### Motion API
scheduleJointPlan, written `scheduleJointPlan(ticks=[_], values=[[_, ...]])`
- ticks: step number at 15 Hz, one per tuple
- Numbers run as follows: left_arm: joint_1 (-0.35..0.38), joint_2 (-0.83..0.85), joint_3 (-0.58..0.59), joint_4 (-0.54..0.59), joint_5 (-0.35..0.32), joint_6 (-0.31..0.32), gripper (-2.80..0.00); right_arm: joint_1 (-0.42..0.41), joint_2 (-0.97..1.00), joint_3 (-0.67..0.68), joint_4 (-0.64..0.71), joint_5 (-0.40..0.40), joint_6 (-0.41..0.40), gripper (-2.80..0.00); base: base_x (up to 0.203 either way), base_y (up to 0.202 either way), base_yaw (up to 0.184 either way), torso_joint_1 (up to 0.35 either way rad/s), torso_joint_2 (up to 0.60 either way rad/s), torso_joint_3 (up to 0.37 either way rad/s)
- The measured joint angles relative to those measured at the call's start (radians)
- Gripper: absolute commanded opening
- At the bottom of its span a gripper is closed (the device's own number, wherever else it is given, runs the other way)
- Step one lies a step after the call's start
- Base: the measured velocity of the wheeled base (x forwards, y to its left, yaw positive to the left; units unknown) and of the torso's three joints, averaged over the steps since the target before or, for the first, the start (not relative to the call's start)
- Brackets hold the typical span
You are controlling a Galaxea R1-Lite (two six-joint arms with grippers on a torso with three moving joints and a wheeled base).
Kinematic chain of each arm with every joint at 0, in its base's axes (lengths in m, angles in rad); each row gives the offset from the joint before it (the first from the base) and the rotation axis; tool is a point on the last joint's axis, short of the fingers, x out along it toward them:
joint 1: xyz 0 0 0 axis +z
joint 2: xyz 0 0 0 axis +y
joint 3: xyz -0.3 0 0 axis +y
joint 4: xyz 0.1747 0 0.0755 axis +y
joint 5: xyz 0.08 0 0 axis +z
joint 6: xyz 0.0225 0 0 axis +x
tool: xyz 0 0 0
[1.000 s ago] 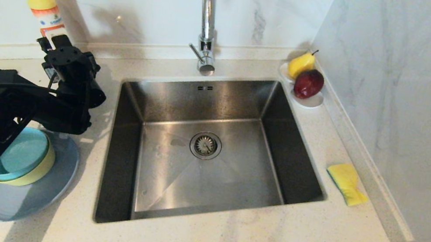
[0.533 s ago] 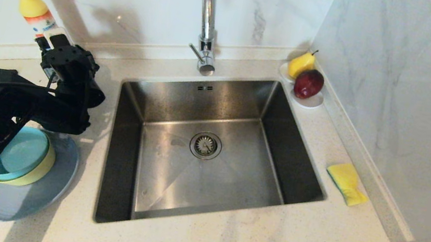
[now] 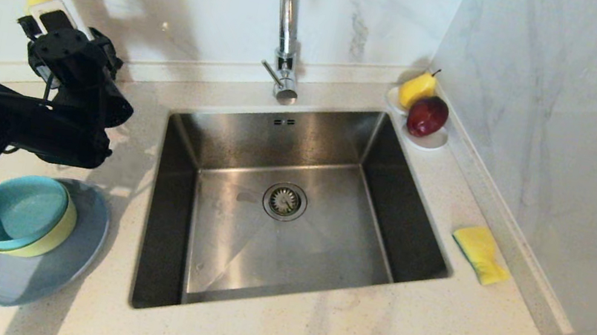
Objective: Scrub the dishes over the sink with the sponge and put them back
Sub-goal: Place the dish soap on the table, then turn on the faucet
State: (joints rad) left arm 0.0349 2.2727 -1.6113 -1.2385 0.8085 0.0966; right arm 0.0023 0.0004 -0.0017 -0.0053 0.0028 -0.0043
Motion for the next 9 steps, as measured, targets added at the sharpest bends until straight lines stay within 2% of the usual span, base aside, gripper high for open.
scheduleJointPlan(ticks=[3, 4, 7, 9], values=[[-0.001, -0.103, 0.038, 0.067, 0.0, -0.008, 0.0, 0.0, 0.0, 0.0, 0.0, 0.0, 0.0, -2.8, 0.0, 0.0, 0.0, 0.0, 0.0, 0.0], [0.0, -0.145, 0.049, 0.09, 0.0, -0.01, -2.8, 0.0, 0.0, 0.0, 0.0, 0.0, 0.0, -2.8, 0.0, 0.0, 0.0, 0.0, 0.0, 0.0], [-0.001, -0.274, 0.076, 0.184, -0.004, -0.017, -2.8, 0.0, 0.0, 0.0, 0.0, 0.0, 0.0, -2.8, 0.0, 0.0, 0.0, 0.0, 0.0, 0.0], [-0.002, -0.362, 0.1, 0.269, -0.025, -0.045, -2.8, 0.0, 0.0, 0.0, 0.0, 0.0, 0.0, -2.8, 0.0, 0.0, 0.0, 0.0, 0.0, 0.0]])
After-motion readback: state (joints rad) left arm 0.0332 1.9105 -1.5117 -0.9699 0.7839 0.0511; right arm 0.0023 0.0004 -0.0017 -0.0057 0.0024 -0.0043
